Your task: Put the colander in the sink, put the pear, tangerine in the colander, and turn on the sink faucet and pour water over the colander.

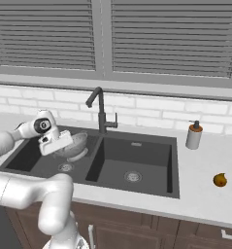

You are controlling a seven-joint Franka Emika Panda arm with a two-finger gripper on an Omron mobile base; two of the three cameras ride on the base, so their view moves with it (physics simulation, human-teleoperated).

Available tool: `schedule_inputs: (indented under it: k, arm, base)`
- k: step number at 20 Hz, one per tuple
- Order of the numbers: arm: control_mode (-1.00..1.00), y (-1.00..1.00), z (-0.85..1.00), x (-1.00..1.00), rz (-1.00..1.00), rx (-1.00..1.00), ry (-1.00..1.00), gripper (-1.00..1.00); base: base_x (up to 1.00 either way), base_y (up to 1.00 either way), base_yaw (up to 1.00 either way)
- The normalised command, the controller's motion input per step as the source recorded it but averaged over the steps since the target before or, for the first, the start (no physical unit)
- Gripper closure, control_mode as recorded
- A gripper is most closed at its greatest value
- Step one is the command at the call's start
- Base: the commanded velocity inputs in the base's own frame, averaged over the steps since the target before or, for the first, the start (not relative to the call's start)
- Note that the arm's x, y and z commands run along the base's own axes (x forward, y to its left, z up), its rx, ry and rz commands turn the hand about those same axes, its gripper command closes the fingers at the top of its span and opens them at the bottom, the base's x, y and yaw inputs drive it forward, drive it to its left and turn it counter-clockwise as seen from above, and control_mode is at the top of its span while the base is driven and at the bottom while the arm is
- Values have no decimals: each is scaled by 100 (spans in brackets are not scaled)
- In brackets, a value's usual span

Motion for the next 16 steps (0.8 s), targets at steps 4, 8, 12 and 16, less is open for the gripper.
schedule_inputs:
  k: [4,8,12,16]
  arm:
    - [-100,11,-37,-36,-41,-3,1,100]
    - [-100,0,-31,-68,-44,0,0,100]
    - [-100,31,-18,-49,-39,0,-10,100]
    - [-100,63,-27,8,-32,-14,-16,100]
  base:
    - [0,0,0]
    - [0,0,0]
    - [0,0,0]
    - [0,0,0]
